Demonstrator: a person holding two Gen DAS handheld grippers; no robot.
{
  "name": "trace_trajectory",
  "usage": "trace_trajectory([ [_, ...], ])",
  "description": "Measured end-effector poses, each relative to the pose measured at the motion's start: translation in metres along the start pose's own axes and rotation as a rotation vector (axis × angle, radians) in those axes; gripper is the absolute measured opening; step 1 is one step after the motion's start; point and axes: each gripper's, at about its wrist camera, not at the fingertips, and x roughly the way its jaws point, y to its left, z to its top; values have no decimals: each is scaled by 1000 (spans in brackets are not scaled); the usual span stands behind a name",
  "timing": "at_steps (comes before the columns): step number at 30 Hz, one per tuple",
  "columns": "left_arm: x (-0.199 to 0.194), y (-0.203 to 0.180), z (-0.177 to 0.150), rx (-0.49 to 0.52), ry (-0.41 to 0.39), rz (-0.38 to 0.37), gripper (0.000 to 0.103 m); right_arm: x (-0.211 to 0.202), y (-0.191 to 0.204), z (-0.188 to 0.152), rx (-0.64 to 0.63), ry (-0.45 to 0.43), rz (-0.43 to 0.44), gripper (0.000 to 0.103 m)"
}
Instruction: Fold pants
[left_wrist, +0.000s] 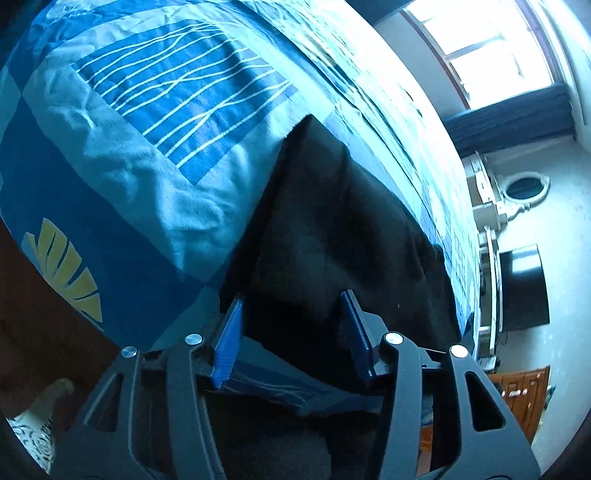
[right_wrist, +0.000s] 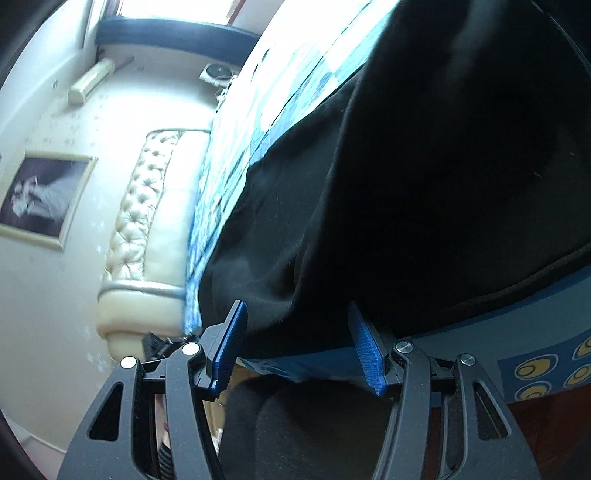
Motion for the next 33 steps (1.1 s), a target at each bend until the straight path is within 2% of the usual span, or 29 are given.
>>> trace_trajectory([
  [2,1,0,3,-9,-7,1,50,-1,0,3,20,-12,10,61],
  [5,5,-1,5,7,-14,53,37,-5,1,10,49,-37,7,64],
  [9,3,-6,3,54,-20,97,35,-6,3,20,75,-65,-44,64],
  [11,0,-8,3,64,-27,111,35,-5,7,25,55,-81,-113,47],
  [13,-2,-9,4,72,-31,124,35,-7,11,25,16,-86,-163,10],
  [14,-3,-9,4,73,-31,127,35,-10,14,22,-8,-96,-175,8],
  [17,-5,-6,0,82,-21,136,35,-19,14,9,-32,-115,-198,7],
  [20,0,0,-3,101,-7,158,35,-18,-6,4,-15,-88,-211,7],
  [24,5,3,-4,107,11,168,35,-16,-20,7,20,-67,-163,8],
  [26,2,-2,-4,134,4,178,36,-21,-18,10,28,-60,-157,13],
  [29,-12,-15,-8,199,-33,211,37,-45,-8,19,2,-87,-196,26],
  [31,-24,-22,-13,228,-64,234,41,-66,1,32,-25,-135,-245,40],
  [33,-36,-28,-15,248,-104,244,52,-99,10,67,-46,-240,-315,49],
])
